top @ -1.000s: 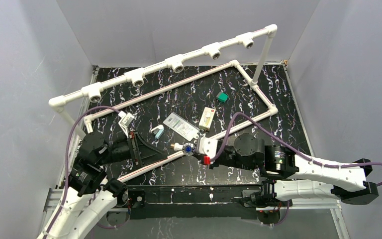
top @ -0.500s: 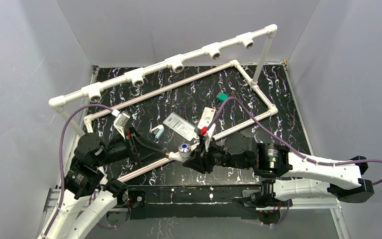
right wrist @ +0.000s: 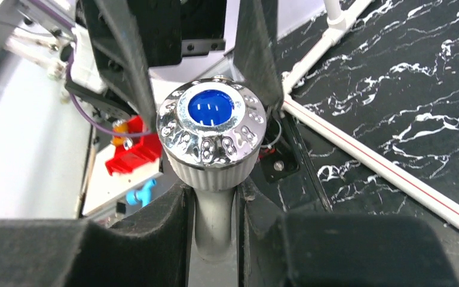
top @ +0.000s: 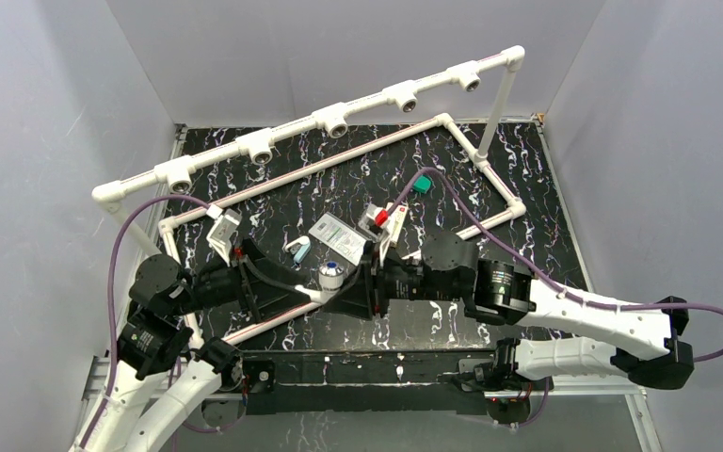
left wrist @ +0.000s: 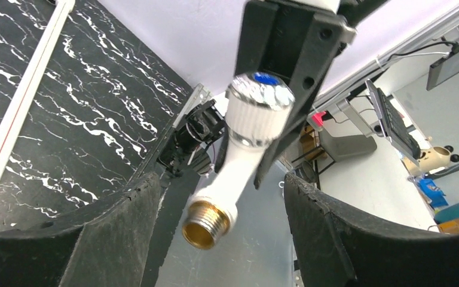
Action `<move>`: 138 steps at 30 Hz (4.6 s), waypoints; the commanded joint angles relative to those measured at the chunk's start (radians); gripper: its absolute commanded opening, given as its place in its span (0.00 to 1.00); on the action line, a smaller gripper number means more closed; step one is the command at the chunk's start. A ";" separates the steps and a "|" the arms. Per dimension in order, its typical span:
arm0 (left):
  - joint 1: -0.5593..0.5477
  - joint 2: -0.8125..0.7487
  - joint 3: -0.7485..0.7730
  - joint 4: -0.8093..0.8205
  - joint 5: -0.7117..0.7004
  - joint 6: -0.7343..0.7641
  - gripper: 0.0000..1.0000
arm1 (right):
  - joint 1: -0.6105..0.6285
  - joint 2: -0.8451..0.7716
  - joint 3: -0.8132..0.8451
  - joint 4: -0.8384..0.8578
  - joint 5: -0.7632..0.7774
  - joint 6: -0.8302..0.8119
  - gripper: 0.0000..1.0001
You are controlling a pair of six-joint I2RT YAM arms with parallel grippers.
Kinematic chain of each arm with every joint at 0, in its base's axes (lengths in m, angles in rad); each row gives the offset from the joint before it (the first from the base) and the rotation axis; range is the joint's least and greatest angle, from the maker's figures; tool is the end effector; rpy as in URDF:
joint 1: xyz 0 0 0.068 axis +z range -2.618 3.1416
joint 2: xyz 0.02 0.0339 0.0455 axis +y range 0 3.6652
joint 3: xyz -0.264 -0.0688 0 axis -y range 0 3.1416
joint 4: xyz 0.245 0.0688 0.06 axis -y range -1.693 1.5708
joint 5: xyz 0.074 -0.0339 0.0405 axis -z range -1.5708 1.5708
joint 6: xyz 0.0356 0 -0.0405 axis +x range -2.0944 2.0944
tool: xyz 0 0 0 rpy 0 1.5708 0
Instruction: Install the water faucets
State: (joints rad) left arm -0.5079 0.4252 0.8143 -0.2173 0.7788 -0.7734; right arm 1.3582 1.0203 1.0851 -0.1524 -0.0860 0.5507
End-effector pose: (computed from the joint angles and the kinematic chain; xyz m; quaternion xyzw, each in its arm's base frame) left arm 0.0589 -0.0614 0.3878 0.2091 0.6288 -0.6191 0.4214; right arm 0.0459 0.2270 0.4047 -0.3161 0.6661 0.5690 0.3642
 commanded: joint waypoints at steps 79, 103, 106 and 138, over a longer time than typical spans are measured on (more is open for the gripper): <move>-0.012 -0.052 -0.131 0.268 -0.133 -0.280 0.00 | -0.170 -0.051 -0.237 0.582 -0.124 0.244 0.20; -0.012 0.157 0.302 -0.338 -0.361 0.171 0.79 | -0.170 -0.181 -0.048 0.174 0.108 -0.042 0.01; -0.012 0.271 0.474 -0.480 -0.502 0.265 0.79 | -0.170 -0.213 -0.016 0.079 0.191 -0.090 0.01; 0.031 0.861 1.020 -0.418 -1.778 0.766 0.69 | -0.304 0.149 0.165 -0.084 0.647 -0.543 0.01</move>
State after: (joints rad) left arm -0.5083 1.2507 1.8278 -0.6849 -0.9360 -0.0448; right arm 1.1370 1.1366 1.1904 -0.3302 0.5434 0.0914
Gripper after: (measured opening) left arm 0.692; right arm 0.263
